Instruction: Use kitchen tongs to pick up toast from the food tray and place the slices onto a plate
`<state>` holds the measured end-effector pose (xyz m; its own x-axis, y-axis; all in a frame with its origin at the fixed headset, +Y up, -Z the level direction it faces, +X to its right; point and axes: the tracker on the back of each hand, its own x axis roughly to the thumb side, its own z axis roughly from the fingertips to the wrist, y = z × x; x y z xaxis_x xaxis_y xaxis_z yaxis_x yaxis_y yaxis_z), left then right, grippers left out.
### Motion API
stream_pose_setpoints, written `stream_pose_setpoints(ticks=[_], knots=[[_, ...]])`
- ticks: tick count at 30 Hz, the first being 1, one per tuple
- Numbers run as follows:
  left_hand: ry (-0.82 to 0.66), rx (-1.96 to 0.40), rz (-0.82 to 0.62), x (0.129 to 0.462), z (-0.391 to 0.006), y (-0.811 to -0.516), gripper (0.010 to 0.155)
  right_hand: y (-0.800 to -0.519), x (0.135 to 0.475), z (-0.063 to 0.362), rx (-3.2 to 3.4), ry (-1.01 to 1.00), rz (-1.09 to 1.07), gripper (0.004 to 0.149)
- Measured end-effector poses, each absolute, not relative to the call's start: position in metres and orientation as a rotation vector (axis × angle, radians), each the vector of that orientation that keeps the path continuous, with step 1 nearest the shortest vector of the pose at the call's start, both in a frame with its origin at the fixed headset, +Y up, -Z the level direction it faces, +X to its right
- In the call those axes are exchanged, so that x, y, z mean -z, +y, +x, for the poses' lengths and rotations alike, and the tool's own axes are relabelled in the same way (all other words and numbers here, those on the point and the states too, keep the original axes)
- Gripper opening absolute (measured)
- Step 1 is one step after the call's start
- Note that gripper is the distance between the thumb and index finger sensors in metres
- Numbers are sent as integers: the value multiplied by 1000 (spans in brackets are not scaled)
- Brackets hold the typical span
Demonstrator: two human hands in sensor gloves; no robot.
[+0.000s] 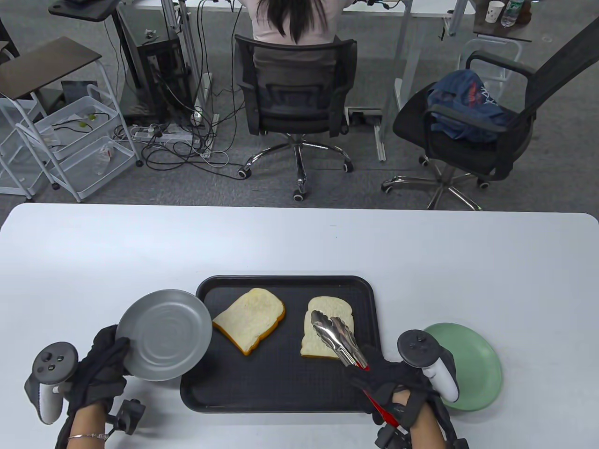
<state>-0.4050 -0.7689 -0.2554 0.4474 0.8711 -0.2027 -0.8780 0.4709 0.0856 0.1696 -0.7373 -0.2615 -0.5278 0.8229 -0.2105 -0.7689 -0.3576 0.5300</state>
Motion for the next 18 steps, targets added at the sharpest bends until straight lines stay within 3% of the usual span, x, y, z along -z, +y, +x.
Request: stream_pose_setpoints(ticks=[18], knots=[[239,-1089,-35,255,-407,-767,55,-761,245,226,-1867,999,-138,87]])
